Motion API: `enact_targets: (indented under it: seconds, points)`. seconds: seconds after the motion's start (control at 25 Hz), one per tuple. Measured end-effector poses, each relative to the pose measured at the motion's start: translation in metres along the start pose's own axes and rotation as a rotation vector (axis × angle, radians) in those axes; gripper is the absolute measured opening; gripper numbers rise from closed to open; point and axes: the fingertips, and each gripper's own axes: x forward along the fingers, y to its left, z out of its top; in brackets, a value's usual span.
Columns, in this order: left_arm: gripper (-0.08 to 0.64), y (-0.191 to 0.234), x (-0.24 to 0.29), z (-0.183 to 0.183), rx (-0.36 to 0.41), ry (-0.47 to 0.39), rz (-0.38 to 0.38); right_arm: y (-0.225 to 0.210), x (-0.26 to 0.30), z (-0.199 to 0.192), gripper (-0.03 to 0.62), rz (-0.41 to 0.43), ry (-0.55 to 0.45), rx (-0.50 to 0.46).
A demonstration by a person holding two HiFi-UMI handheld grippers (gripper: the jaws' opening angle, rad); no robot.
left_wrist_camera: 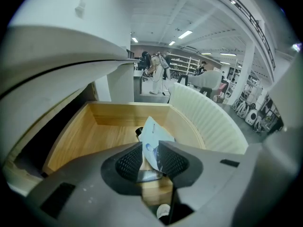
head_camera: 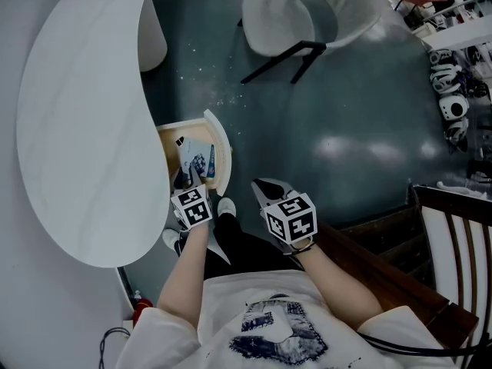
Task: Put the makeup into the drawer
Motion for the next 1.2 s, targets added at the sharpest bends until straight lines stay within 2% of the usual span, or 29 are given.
enact_targets:
  seconds: [0.48,1.2]
  points:
    - [0.195,-0.005,-0.012,-0.004,-0.056,-0.009,-0.001,0.006,-0.010,-0.005,0.020,0.003,-0.018,-0.008]
    - [0.195,-0.028,-0.056,0.003,-0.041,-0.024,-0.097,0.036,-0.029,-0.007,0.020,0.017,-0.067,-0.003]
